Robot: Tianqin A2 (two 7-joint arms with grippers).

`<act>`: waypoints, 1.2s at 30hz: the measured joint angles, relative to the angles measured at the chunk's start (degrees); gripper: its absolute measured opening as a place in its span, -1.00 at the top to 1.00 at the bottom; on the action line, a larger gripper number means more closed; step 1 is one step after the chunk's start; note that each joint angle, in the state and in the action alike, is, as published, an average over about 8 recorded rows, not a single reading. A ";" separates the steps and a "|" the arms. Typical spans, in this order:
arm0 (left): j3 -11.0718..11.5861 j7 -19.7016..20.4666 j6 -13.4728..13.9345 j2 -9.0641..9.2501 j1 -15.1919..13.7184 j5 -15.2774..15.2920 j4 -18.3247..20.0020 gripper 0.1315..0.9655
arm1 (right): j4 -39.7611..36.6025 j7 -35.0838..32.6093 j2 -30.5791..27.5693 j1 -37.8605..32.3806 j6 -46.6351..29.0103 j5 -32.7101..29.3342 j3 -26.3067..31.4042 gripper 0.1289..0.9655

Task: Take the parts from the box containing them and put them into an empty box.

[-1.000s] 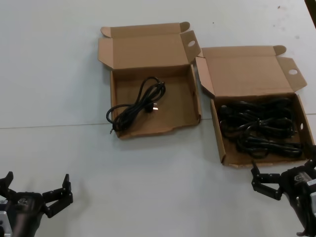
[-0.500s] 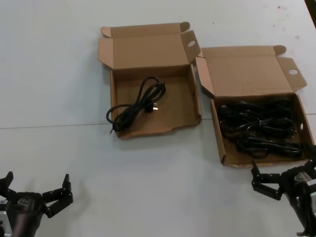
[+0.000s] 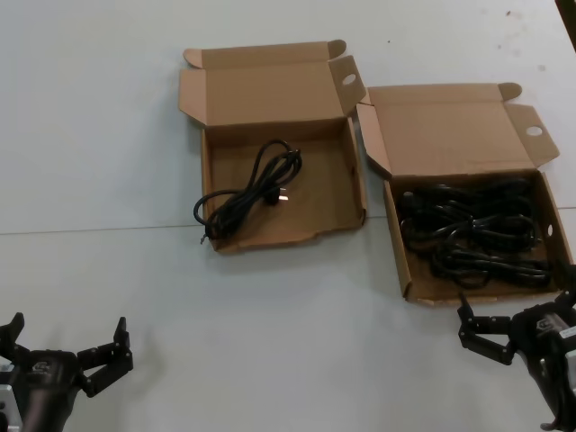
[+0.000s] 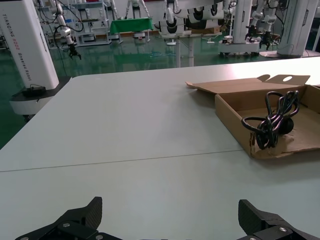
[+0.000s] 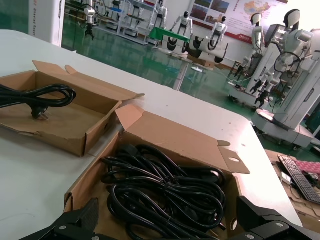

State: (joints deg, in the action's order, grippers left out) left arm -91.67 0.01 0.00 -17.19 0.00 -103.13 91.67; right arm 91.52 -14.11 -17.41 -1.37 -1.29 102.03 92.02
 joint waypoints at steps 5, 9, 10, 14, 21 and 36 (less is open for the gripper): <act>0.00 0.00 0.00 0.00 0.00 0.00 0.00 -1.00 | 0.00 0.00 0.00 0.00 0.00 0.00 0.00 -1.00; 0.00 0.00 0.00 0.00 0.00 0.00 0.00 -1.00 | 0.00 0.00 0.00 0.00 0.00 0.00 0.00 -1.00; 0.00 0.00 0.00 0.00 0.00 0.00 0.00 -1.00 | 0.00 0.00 0.00 0.00 0.00 0.00 0.00 -1.00; 0.00 0.00 0.00 0.00 0.00 0.00 0.00 -1.00 | 0.00 0.00 0.00 0.00 0.00 0.00 0.00 -1.00; 0.00 0.00 0.00 0.00 0.00 0.00 0.00 -1.00 | 0.00 0.00 0.00 0.00 0.00 0.00 0.00 -1.00; 0.00 0.00 0.00 0.00 0.00 0.00 0.00 -1.00 | 0.00 0.00 0.00 0.00 0.00 0.00 0.00 -1.00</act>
State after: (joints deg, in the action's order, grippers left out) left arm -91.67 0.00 0.00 -17.19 0.00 -103.13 91.67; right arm 91.52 -14.11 -17.41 -1.37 -1.29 102.03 92.02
